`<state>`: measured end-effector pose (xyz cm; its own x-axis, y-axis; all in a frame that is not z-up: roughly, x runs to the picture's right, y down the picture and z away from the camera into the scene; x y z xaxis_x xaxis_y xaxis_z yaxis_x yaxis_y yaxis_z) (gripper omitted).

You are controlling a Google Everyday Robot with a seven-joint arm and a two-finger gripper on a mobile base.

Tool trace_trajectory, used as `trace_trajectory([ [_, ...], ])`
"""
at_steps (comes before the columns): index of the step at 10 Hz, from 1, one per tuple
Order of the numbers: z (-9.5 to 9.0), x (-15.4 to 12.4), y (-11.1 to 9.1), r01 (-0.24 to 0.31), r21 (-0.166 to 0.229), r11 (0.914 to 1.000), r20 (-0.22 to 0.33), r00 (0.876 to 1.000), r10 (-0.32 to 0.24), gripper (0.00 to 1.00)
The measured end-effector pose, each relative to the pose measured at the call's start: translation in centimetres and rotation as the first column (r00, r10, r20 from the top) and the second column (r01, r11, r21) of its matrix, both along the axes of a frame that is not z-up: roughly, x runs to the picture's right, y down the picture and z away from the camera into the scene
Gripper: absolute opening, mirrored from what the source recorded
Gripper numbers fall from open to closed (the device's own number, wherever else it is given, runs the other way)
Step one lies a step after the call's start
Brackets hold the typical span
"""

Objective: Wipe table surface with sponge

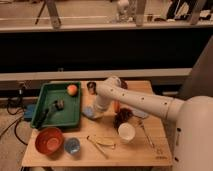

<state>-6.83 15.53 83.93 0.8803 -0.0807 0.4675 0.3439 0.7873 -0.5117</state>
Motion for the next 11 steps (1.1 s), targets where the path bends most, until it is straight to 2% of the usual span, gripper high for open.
trace_trajectory([
  [2, -0.7, -0.7, 1.0, 0.025, -0.005, 0.9997, 0.019, 1.0, -0.025, 0.04],
  [4, -1.1, 0.4, 2.8, 0.047, -0.023, 0.9986, 0.014, 0.999, -0.047, 0.04],
  [5, -1.1, 2.0, 4.0, 0.053, -0.037, 0.9979, 0.003, 0.999, -0.053, 0.04],
  [7, -1.0, 5.6, 5.2, 0.04, -0.05, 0.998, -0.031, 0.999, -0.042, 0.04],
  [9, -0.8, 9.4, 5.4, 0.016, -0.049, 0.9987, -0.082, 0.996, -0.02, 0.04],
  [11, -0.4, 11.3, 4.7, -0.008, -0.036, 0.9993, -0.108, 0.994, 0.004, 0.04],
])
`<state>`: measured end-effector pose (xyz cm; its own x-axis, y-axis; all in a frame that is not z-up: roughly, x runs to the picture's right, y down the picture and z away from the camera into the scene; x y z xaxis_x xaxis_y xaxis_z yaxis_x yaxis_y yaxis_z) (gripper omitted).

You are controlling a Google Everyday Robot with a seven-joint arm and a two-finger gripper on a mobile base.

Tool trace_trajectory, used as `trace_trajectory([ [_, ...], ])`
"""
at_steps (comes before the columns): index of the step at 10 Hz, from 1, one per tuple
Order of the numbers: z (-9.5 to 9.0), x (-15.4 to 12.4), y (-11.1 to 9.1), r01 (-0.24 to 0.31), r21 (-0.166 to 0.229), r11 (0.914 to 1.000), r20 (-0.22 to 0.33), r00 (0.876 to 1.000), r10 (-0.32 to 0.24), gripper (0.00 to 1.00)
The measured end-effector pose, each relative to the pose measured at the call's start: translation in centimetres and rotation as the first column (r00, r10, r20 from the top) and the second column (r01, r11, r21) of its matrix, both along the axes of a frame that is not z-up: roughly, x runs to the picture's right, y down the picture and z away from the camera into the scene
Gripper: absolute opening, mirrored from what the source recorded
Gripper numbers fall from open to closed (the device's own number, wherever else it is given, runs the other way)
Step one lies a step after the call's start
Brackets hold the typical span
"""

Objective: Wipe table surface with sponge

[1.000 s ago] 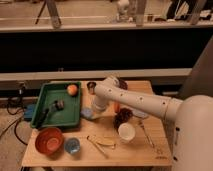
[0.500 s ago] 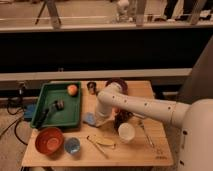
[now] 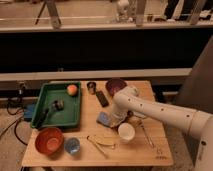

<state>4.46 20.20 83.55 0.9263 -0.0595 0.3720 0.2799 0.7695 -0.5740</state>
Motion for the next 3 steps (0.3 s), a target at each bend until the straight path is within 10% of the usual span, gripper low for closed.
trace_trajectory([
  [3, 0.8, -1.2, -1.5, -0.005, 0.021, 0.9998, 0.014, 1.0, 0.005, 0.04],
])
